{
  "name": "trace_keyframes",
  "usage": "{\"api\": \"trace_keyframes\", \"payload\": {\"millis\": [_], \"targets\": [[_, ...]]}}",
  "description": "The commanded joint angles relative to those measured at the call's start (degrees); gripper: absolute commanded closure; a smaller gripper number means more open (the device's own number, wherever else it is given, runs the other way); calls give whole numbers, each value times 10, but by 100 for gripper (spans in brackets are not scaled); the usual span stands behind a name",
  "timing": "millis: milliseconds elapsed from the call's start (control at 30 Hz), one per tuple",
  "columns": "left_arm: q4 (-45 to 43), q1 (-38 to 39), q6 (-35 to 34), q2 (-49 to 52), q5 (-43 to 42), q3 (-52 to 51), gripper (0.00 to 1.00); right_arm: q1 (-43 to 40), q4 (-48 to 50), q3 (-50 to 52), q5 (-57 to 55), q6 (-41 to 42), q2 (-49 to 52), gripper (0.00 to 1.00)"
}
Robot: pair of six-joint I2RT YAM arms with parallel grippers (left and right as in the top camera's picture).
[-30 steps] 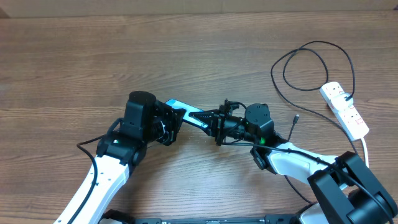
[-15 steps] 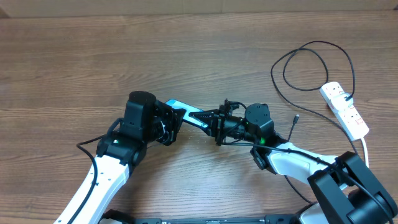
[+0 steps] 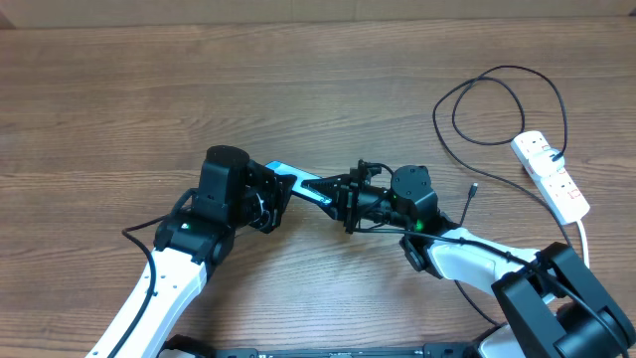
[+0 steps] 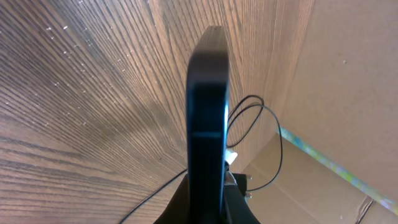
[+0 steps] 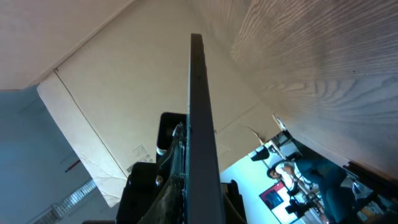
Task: Plug charger to phone and switch on socket
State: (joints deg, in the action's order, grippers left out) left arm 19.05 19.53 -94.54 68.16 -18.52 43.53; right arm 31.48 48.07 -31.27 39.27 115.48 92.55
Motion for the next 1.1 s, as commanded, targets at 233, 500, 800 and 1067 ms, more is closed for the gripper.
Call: {"api": "trace_keyframes", "payload": {"millis": [233, 500, 800, 1067], "targets": [[2, 0, 63, 5, 40, -4, 96, 0, 2, -10, 20, 0, -9, 78], [1, 0, 83, 5, 55, -4, 96, 0, -24, -10, 20, 0, -9, 75], [-1, -26, 275, 5, 99, -4, 96, 0, -56, -10, 19, -5, -9, 36], [1, -46, 447, 5, 83, -4, 96, 0, -116, -10, -99, -398, -9, 19]]}}
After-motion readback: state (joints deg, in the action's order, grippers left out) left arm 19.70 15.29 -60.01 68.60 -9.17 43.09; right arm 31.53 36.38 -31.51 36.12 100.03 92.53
